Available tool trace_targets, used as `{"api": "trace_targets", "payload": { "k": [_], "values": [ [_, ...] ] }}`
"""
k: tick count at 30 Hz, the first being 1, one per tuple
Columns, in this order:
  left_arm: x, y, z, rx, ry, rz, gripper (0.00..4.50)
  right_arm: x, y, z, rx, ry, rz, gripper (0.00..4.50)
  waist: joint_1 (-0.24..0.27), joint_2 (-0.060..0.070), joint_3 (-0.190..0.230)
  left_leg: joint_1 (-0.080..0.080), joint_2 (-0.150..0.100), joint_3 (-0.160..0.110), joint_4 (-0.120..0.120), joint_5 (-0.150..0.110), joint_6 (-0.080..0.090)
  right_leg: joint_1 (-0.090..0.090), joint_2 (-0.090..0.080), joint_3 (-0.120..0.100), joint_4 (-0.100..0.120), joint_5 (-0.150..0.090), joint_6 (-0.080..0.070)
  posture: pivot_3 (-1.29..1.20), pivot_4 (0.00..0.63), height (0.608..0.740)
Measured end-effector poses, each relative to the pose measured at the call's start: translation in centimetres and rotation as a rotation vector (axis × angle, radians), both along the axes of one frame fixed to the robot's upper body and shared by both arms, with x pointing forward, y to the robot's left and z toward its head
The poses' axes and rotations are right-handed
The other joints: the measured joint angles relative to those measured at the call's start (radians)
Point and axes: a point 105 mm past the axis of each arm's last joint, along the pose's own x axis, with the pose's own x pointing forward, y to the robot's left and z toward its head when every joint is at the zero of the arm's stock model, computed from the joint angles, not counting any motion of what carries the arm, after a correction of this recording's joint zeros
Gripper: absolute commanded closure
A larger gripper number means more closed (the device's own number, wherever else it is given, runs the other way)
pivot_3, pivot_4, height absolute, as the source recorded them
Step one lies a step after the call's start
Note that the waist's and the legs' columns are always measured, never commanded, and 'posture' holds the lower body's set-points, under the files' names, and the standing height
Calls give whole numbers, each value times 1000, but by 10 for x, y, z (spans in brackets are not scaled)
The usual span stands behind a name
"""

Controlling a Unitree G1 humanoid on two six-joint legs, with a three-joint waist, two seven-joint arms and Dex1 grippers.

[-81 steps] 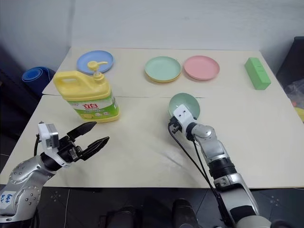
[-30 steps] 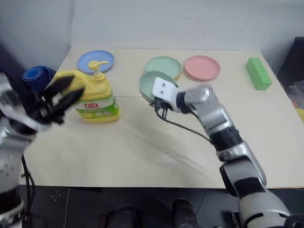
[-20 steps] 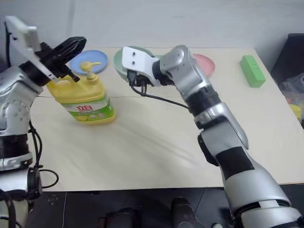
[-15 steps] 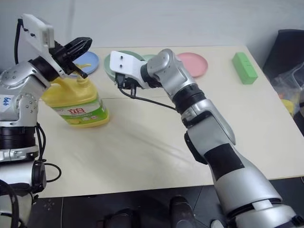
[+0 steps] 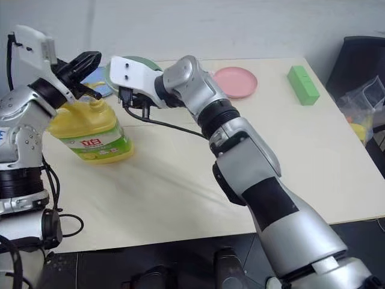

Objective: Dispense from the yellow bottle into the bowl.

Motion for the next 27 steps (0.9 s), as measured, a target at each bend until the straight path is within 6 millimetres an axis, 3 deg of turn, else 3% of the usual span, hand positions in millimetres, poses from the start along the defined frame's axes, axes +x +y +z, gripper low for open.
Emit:
{"api": "trace_targets", "payload": {
  "k": [5,17,27],
  "values": [
    [-2,6,-18,-2,94,8,4475,-6,10,-8,-21,18,30,4500,0,0,0,0,0,0,0,0,0,0,0,0,0,0,0,0,150,740],
    [-2,1,-24,29,140,4,4475,-8,13,-13,-52,2,39,4500,2,-1,1,-1,-1,0,0,0,0,1,0,0,1,0,0,0,150,740],
    [-7,-5,-4,18,91,-48,4475,-3,7,-13,-58,-4,16,4500,2,-1,1,-1,-1,0,0,0,0,1,0,0,1,0,0,0,150,740]
  ]
}}
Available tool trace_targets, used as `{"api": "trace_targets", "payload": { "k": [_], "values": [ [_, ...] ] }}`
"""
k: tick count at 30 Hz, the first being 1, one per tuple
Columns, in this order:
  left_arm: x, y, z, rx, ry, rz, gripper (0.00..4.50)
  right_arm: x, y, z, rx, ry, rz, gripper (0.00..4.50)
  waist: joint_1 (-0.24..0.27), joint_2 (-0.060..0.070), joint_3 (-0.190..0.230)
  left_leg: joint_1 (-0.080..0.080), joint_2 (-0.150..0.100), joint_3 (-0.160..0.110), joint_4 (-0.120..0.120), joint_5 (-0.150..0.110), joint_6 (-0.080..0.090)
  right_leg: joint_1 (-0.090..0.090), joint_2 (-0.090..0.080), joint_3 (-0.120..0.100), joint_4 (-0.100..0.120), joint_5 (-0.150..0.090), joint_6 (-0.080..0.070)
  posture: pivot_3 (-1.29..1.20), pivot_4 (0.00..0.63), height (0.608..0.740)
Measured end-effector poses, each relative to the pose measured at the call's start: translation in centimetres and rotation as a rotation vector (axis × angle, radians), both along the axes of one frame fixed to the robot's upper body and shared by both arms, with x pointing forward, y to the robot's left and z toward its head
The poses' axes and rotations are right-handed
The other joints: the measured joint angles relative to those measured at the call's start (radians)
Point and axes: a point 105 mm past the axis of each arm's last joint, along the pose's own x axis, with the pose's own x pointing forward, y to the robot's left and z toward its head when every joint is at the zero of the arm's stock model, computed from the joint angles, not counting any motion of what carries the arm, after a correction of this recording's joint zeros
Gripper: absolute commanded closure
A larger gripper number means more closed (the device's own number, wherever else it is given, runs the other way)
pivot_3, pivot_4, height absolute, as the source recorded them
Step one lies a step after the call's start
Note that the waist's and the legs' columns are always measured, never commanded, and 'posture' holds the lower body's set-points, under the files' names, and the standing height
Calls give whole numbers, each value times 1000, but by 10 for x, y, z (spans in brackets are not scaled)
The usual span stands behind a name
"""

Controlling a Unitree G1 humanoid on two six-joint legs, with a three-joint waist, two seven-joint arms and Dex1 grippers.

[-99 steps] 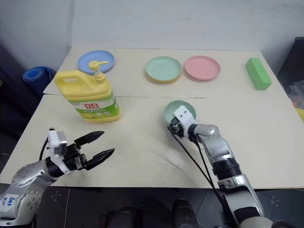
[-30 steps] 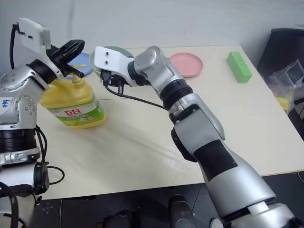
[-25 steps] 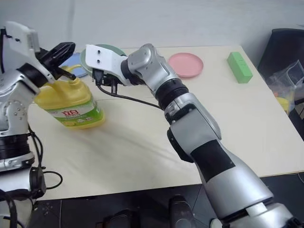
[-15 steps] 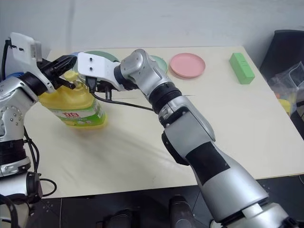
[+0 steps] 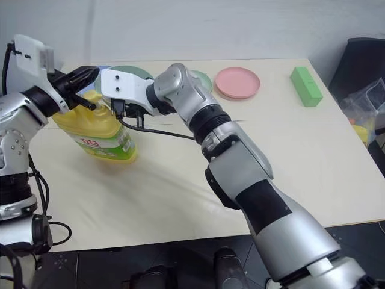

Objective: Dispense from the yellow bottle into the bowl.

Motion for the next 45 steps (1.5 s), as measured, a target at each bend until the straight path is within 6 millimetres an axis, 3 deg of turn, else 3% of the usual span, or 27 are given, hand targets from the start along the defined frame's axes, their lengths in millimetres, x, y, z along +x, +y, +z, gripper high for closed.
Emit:
{"api": "trace_targets", "payload": {
  "k": [7,16,28,39,45],
  "values": [
    [-14,-3,15,12,-21,-49,4475,2,-10,-4,-33,30,-2,4500,-1,0,0,0,0,0,0,0,0,0,0,0,0,0,0,0,150,740],
    [-10,-3,-10,26,78,-28,4475,-4,-6,-1,-51,28,24,4500,1,0,0,0,0,0,0,0,0,0,0,1,1,0,0,0,150,740],
    [-8,-14,-16,93,81,-25,4475,-7,-7,-8,-86,45,21,4500,0,0,0,1,0,0,1,0,0,1,0,1,2,0,0,0,150,740],
    [-8,-9,-27,126,82,26,4475,-13,-4,-6,-83,51,40,4500,1,1,-1,5,0,-1,1,0,0,3,0,2,2,0,0,0,150,740],
    [-6,-9,-32,114,79,42,4475,-15,-3,-4,-80,49,46,4500,2,8,-5,6,0,-1,1,0,0,4,0,3,2,0,0,0,150,740]
  ]
}}
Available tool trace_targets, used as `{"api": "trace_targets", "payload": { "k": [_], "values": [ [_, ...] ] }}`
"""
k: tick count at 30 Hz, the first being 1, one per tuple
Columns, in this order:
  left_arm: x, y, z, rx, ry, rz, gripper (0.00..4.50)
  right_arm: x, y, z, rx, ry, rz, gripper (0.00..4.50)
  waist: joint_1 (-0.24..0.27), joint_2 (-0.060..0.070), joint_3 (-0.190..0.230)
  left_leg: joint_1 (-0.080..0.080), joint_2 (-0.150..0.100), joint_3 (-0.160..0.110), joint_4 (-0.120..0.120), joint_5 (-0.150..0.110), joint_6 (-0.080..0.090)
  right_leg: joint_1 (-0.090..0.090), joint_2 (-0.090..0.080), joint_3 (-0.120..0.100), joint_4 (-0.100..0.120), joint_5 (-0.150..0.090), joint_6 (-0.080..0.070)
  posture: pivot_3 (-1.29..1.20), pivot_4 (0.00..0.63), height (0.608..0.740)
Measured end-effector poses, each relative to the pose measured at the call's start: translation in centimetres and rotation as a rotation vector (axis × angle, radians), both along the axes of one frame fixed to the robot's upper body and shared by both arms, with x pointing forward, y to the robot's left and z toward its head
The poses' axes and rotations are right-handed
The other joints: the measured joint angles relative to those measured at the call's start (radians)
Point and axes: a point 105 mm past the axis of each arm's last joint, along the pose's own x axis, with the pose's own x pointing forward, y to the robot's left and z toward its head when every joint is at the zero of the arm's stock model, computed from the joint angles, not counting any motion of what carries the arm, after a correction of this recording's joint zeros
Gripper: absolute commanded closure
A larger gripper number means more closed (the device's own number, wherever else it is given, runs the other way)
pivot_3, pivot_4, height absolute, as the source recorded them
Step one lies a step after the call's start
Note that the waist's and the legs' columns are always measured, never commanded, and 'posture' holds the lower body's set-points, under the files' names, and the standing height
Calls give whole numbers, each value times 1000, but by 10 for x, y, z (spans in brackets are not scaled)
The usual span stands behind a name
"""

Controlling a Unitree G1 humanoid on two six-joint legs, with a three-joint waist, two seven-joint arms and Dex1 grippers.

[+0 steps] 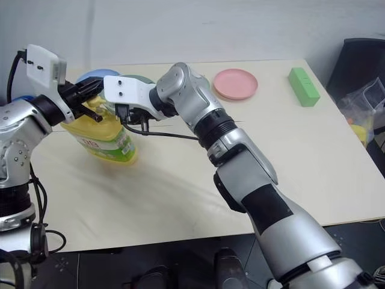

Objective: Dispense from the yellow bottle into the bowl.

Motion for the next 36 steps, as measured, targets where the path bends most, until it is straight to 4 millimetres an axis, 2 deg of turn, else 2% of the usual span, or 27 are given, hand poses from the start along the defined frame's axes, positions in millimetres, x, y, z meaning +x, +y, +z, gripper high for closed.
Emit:
{"api": "trace_targets", "payload": {
  "k": [2,5,16,31,36],
  "values": [
    [1,0,-2,-6,1,5,4475,0,-1,-2,-4,11,0,4500,0,2,-2,2,0,0,0,0,0,2,0,0,0,0,0,0,150,740],
    [2,-1,-7,-15,8,12,4475,-3,-5,-7,-16,43,10,4500,3,2,-2,16,0,0,-5,0,0,15,0,1,-3,0,0,0,150,740],
    [1,2,-10,-18,4,28,4475,-14,-8,-8,-37,86,52,4500,6,5,-4,17,0,0,-6,0,0,15,1,4,-6,0,0,0,150,740],
    [-1,2,-17,-57,-17,49,4475,-14,-7,-11,-48,91,49,4500,11,9,-6,17,0,1,-6,0,0,15,1,5,-6,0,0,0,150,740],
    [1,1,-15,-136,-27,32,4475,-13,-8,-10,-28,103,35,4500,16,9,-6,16,0,1,-6,0,0,15,1,5,-9,0,0,0,150,740]
  ]
}}
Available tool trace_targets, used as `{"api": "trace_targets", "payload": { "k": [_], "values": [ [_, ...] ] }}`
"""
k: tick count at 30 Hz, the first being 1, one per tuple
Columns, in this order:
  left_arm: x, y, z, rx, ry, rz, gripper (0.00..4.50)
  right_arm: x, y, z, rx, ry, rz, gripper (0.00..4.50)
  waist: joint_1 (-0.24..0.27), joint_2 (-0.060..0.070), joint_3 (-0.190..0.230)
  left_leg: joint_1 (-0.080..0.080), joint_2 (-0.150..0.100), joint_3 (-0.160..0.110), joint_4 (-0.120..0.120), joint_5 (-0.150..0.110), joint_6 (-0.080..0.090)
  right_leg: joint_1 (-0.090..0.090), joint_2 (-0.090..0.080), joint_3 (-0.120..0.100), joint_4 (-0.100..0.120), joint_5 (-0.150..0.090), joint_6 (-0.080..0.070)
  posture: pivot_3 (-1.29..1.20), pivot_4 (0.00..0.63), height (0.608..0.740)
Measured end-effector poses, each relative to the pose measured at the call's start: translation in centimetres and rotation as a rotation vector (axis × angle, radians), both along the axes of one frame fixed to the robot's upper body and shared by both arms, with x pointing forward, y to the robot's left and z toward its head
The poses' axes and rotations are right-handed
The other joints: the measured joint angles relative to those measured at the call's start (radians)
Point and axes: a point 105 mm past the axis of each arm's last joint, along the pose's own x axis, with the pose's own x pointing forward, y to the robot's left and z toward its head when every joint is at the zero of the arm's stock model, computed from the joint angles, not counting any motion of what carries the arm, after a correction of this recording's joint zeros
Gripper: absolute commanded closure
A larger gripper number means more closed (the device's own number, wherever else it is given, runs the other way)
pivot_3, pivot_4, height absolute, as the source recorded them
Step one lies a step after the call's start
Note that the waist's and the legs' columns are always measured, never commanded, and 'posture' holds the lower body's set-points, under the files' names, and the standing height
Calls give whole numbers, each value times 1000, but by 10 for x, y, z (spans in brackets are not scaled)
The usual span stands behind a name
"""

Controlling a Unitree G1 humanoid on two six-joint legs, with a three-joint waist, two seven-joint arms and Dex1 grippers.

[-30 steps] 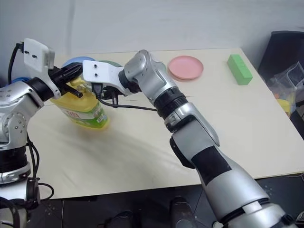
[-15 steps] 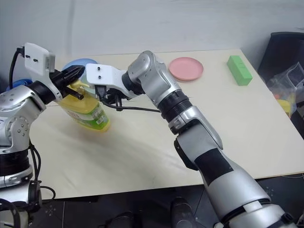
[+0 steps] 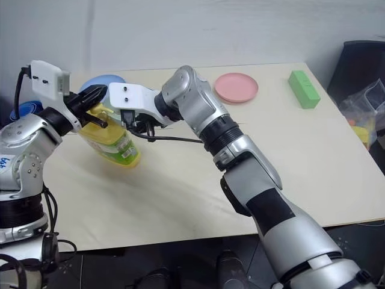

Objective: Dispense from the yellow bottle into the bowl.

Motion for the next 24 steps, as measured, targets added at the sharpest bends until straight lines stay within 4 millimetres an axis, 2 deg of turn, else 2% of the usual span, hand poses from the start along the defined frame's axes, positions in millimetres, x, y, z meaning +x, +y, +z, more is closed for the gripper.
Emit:
{"api": "trace_targets", "payload": {
  "k": [5,8,12,14,16,18,21,24],
  "values": [
    [1,-6,13,-169,-44,-108,4475,5,-7,3,36,11,-29,4500,10,-3,2,-4,0,0,0,0,0,-1,0,0,-5,0,0,0,150,740],
    [-7,-15,28,-241,-118,-241,4475,8,-16,9,50,-10,-37,4500,10,-9,6,-9,0,-2,1,0,0,-4,0,-2,-6,0,0,0,150,740],
    [-28,-15,51,-178,-261,-369,4475,24,-54,4,47,-18,-127,4500,12,-10,6,-16,-3,-9,5,0,0,-6,0,-4,-6,0,0,0,150,740],
    [-39,-19,53,-158,-286,-454,4475,31,-78,-6,41,-15,-180,4500,13,-10,6,-21,-4,-13,6,0,0,-9,-1,-4,-6,0,0,0,150,740],
    [-52,-27,42,-108,-239,-557,4475,37,-106,-22,26,-6,-239,4500,13,-10,6,-21,-5,-15,5,0,0,-9,-1,-5,-6,0,0,0,150,740],
    [-68,-33,15,-32,-115,-661,4475,42,-151,-50,-1,24,-345,4500,14,-10,7,-22,-5,-16,4,0,0,-9,-1,-5,-6,0,0,0,150,740],
    [-86,-35,-26,41,82,-745,4475,38,-202,-88,-43,69,-460,4500,15,-11,11,-22,-6,-14,0,0,0,-9,-1,-5,-9,0,0,0,150,740],
    [-105,-31,-68,122,232,-784,4475,25,-225,-108,-72,71,-499,4500,12,-10,14,-21,-5,-9,-1,0,0,-9,0,-4,-18,0,0,0,150,740]
  ]
}}
